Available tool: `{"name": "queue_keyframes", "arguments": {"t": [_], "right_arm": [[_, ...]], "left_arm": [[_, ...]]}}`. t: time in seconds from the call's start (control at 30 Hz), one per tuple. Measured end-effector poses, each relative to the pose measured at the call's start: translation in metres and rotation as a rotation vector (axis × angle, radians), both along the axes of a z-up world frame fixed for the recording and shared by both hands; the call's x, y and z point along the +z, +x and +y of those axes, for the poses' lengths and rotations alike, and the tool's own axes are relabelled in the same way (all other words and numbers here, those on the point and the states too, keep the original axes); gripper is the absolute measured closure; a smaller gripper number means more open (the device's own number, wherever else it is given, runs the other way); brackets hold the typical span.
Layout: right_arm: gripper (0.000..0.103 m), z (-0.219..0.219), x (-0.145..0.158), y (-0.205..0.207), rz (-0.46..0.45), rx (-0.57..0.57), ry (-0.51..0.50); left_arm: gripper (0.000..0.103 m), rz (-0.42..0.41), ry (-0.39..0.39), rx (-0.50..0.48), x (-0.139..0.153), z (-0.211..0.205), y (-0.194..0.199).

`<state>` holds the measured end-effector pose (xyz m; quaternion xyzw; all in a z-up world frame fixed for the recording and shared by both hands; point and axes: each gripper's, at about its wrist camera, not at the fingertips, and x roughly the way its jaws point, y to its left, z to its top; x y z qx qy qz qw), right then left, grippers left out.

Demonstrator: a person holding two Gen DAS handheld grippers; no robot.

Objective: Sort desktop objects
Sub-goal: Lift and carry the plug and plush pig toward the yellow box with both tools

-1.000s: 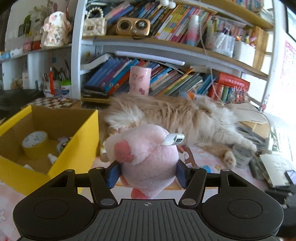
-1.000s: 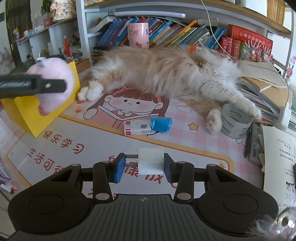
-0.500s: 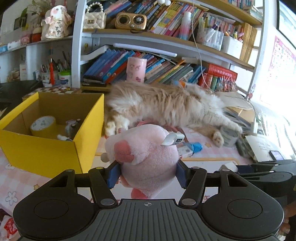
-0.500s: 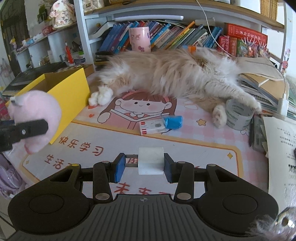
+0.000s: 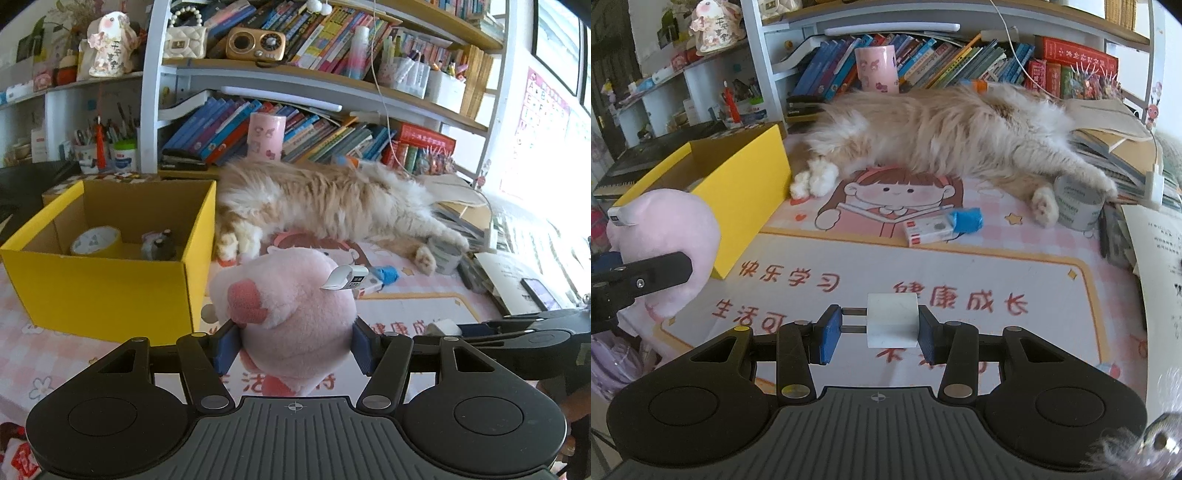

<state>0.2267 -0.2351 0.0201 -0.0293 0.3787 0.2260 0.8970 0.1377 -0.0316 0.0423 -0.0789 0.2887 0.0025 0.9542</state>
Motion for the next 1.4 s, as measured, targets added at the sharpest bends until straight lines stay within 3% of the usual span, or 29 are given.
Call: {"name": "queue_keyframes", "arguments": {"t": [0.6,1.07,1.4], "right_arm": [[0.063,0.047,0.004,-0.056,-0.017,0.031,-0.019],[0.063,0.075,-0.011,-0.108,0.031,0.037,-0.01],[0.063,0.101,-0.019,-0.135,0.05,0.076,-0.007]], "left_arm": [[0.042,0.019,-0.013,-0.002,0.002,0.04,-0.047],[0.042,0.069,-0.012,-0.021,-0.007,0.063,-0.095],[0.042,0.08,-0.022,0.037,-0.011,0.086,-0.127]]}}
